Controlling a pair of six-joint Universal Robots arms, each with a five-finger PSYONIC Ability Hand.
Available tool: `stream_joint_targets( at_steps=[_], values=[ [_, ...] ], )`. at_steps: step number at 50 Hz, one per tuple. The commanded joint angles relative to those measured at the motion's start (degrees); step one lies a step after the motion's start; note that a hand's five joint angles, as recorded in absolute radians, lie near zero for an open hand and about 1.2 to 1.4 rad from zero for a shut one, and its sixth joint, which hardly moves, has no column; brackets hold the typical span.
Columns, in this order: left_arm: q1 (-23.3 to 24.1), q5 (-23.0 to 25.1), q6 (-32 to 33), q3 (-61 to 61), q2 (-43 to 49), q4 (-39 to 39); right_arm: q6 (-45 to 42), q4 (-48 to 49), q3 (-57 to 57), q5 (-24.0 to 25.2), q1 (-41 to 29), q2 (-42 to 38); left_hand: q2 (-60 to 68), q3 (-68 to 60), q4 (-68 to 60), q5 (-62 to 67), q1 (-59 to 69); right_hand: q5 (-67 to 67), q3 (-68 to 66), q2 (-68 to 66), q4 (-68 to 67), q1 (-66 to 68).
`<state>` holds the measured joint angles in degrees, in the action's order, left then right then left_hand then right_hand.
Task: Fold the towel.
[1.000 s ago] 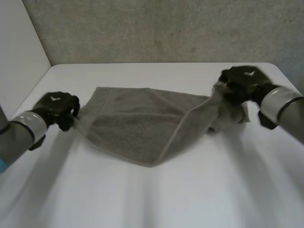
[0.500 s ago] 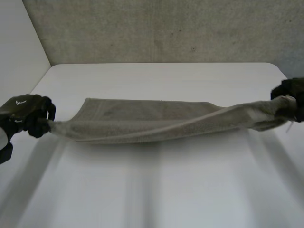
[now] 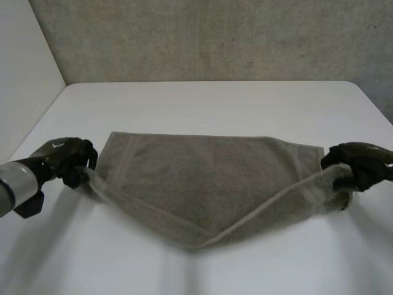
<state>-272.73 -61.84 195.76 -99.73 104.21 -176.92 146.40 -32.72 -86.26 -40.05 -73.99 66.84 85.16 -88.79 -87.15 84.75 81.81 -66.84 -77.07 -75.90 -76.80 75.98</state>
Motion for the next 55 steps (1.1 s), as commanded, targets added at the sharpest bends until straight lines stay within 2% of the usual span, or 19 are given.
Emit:
stream_joint_targets(
  at_steps=[1,6,7,11,12,14,19,25,30,38,39,40,41,42,43,44,51,53,55],
  values=[
    [4.12,-2.93,-0.29,10.50,8.01,-1.68,8.03,6.53,7.77,-6.97,-5.38,-4.88,-5.16,8.79,7.15,-14.75,-1.81,-3.16,-2.93,-4.10,-3.20,4.02],
    [6.50,-7.06,-0.82,17.73,14.18,-1.59,16.10,10.65,14.96,-11.44,-9.41,-9.79,-5.16,8.79,7.15,-14.75,-1.81,-3.16,-2.93,-4.10,-3.20,4.02],
    [6.77,-9.15,-1.08,20.17,16.70,-1.50,16.11,10.66,14.98,-11.45,-9.42,-9.80,-5.16,8.79,7.15,-14.75,-1.81,-3.16,-2.93,-4.10,-3.20,4.02],
    [7.74,-12.07,-1.61,25.11,21.38,-1.33,20.75,14.51,18.83,-16.53,-10.39,-12.87,-5.16,8.79,7.15,-14.75,-1.81,-3.16,-2.93,-4.10,-3.20,4.02],
    [8.52,-12.94,-2.13,27.46,23.56,-1.24,20.77,14.52,18.85,-16.55,-10.39,-12.88,-5.16,8.79,7.15,-14.75,-1.81,-3.16,-2.93,-4.10,-3.20,4.02],
    [9.32,-13.39,-2.58,29.77,25.43,-1.24,23.13,16.98,21.38,-20.75,-11.44,-15.07,-5.16,8.79,7.15,-14.75,-1.81,-3.16,-2.93,-4.10,-3.20,4.02],
    [11.34,-14.71,-3.46,37.59,31.14,-0.36,24.37,18.13,24.90,-25.06,-12.93,-18.84,-5.16,8.79,7.15,-14.75,-1.81,-3.16,-2.93,-4.10,-3.20,4.02],
    [13.09,-20.93,-3.55,49.60,38.33,3.15,25.69,22.77,28.33,-29.72,-14.52,-23.06,-5.16,8.79,7.15,-14.75,-1.81,-3.16,-2.93,-4.10,-3.20,4.02],
    [13.80,-23.58,-4.07,58.13,43.25,6.13,25.52,24.28,30.62,-31.14,-15.04,-25.88,-5.16,8.79,7.15,-14.75,-1.81,-3.16,-2.93,-4.10,-3.20,4.02],
    [14.32,-23.85,-4.34,67.38,49.24,11.06,25.25,24.90,32.82,-32.72,-16.63,-28.79,-5.16,8.79,7.15,-14.75,-1.81,-3.16,-2.93,-4.10,-3.20,4.02],
    [14.76,-23.76,-4.34,68.09,49.68,11.15,25.08,24.90,32.91,-33.07,-16.72,-28.96,-5.16,8.79,7.15,-14.75,-1.81,5.44,5.67,4.50,5.40,-4.58],
    [14.77,-23.76,-4.34,68.09,49.68,11.15,25.08,24.90,32.91,-33.07,-16.72,-28.96,-5.16,8.79,7.15,-14.75,-1.81,5.53,5.76,4.59,5.49,-4.67],
    [15.29,-23.59,-4.25,68.44,49.86,11.15,24.99,24.90,32.91,-33.25,-16.72,-29.05,-26.28,29.92,28.28,-35.88,-22.94,34.00,34.24,33.07,33.97,-33.15],
    [15.29,-23.59,-4.25,68.44,49.86,11.15,24.99,24.90,32.91,-33.25,-16.72,-29.05,-26.49,30.13,28.49,-36.09,-23.15,34.29,34.52,33.35,34.25,-33.43],
    [15.90,-23.41,-4.16,68.53,49.86,11.15,24.99,24.90,32.74,-33.34,-16.80,-28.96,-55.81,59.44,57.80,-65.40,-52.46,56.61,56.84,55.67,56.57,-55.75],
    [16.34,-23.15,-3.99,68.71,49.77,11.15,24.90,24.90,32.47,-33.34,-16.98,-28.88,-75.16,78.79,77.15,-84.75,-71.81,62.82,63.06,61.89,62.79,-61.97],
    [17.67,-23.15,-4.25,68.97,47.75,11.42,24.90,25.51,31.06,-33.25,-17.33,-26.94,-75.16,78.79,77.15,-84.75,-71.81,66.84,67.07,65.90,66.80,-65.98],
    [17.67,-23.15,-4.34,68.62,46.52,11.59,24.90,26.39,29.92,-33.25,-17.33,-25.01,-75.16,78.79,77.15,-84.75,-71.81,66.84,67.07,65.90,66.80,-65.98],
    [17.67,-23.06,-4.34,67.92,43.37,12.03,24.81,29.71,25.81,-33.16,-17.16,-19.50,-75.16,78.79,77.15,-84.75,-71.81,66.84,67.07,65.90,66.80,-65.98]
  ],
)
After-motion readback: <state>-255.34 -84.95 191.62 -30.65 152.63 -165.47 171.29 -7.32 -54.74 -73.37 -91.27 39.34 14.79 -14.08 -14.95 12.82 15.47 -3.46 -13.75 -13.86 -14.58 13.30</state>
